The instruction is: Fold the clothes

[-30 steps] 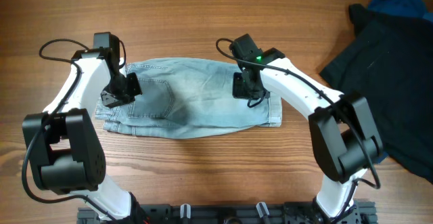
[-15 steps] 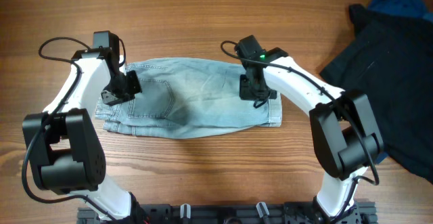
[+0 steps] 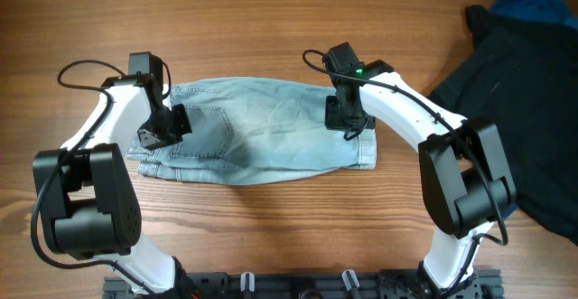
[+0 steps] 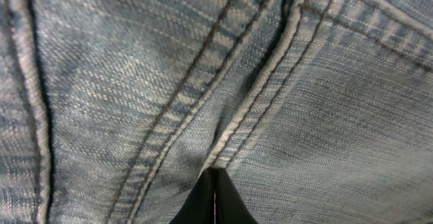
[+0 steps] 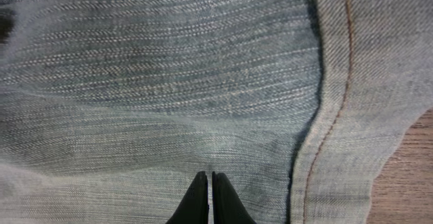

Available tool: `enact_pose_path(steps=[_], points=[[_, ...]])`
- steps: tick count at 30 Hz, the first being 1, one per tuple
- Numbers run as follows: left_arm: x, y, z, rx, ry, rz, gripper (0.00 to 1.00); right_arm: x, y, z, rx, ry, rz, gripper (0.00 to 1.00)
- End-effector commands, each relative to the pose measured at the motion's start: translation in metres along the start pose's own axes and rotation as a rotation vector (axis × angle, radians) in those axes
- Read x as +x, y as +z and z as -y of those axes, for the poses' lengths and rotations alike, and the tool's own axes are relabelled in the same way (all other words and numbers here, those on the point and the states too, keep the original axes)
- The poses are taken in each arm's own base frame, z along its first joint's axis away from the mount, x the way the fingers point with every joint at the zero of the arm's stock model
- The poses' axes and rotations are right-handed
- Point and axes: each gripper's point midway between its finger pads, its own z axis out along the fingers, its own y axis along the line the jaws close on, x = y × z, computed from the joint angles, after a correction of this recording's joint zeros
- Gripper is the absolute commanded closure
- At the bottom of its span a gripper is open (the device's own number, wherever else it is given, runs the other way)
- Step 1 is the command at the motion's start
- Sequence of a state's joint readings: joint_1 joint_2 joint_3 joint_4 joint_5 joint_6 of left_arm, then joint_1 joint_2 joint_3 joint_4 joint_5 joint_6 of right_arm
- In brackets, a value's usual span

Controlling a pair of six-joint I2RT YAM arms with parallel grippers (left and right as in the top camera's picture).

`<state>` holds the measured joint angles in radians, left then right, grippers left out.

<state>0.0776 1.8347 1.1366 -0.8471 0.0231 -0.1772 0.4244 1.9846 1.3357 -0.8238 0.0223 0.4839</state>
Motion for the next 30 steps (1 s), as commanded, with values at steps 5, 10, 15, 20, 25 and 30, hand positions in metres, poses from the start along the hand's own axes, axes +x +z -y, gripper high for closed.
enact_pose_path(steps=[5, 10, 15, 20, 25, 30], points=[[0.004, 0.007, -0.004, -0.023, 0.013, -0.017, 0.96, 0.022, 0.023, 0.011, 0.038, -0.018, -0.059, 0.96], [0.003, 0.007, -0.010, -0.056, 0.014, -0.009, 0.96, 0.031, 0.028, 0.018, 0.060, -0.019, -0.078, 0.96], [0.001, 0.006, -0.017, -0.101, 0.014, 0.003, 0.96, 0.030, 0.027, 0.029, 0.113, -0.017, -0.071, 0.96], [-0.002, 0.004, -0.030, -0.173, 0.014, 0.017, 0.96, 0.027, 0.026, 0.047, 0.170, 0.002, -0.066, 0.96], [-0.002, 0.003, -0.038, -0.218, -0.019, 0.024, 0.96, 0.023, 0.025, 0.064, 0.186, 0.047, -0.074, 0.96], [-0.002, 0.002, -0.039, -0.227, -0.036, 0.029, 0.96, 0.017, 0.025, 0.084, 0.202, 0.087, -0.077, 0.95]])
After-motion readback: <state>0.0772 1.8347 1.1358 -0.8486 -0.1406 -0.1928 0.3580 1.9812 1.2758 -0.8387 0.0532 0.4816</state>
